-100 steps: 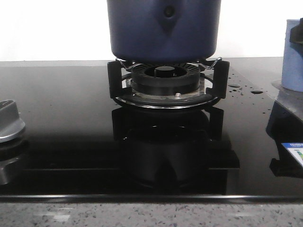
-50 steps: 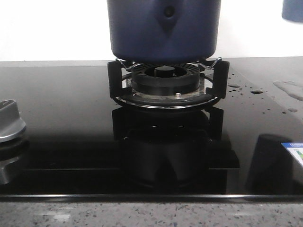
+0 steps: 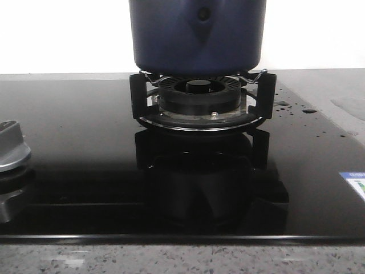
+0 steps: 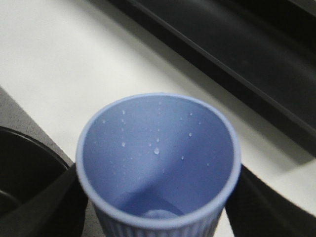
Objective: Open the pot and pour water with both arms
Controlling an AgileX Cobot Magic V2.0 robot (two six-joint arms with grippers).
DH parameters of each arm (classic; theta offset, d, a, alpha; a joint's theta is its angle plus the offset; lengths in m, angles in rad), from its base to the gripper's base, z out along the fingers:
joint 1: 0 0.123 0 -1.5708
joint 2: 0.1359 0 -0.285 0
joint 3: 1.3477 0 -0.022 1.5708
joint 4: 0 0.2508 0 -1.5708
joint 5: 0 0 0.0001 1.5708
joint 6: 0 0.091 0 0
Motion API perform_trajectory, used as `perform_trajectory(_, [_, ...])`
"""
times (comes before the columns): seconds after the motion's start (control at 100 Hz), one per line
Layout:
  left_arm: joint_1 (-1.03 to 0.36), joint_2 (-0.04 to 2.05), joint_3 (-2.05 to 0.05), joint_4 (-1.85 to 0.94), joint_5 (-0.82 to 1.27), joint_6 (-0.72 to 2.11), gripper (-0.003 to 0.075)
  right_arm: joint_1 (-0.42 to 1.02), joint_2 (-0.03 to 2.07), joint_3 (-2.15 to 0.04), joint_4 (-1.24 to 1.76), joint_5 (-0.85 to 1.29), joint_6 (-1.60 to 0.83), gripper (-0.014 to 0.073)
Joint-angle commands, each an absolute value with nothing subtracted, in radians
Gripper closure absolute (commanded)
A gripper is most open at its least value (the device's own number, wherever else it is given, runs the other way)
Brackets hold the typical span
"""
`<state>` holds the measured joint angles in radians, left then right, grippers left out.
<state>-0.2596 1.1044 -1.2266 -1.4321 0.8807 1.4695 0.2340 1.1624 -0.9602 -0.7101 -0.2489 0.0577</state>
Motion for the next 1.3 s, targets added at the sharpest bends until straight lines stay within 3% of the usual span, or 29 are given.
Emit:
perform_trajectory(0.0, [-0.264, 1.064, -1.245, -1.523, 0.838, 1.46, 0.0493, 0.26, 1.179, -1.039, -0.781, -0.295, 0.057, 0.0377])
perform_trajectory(0.81, [-0.264, 1.042, -1.241, -1.528, 0.819, 1.46, 0.0492, 0.302, 1.374, -1.184, -1.618, -0.204, 0.036, 0.0377])
perform_trajectory(1.29, [-0.264, 1.042, -1.241, -1.528, 0.819, 1.46, 0.0492, 0.302, 1.4, -1.31, -1.788, -0.135, 0.036, 0.0377])
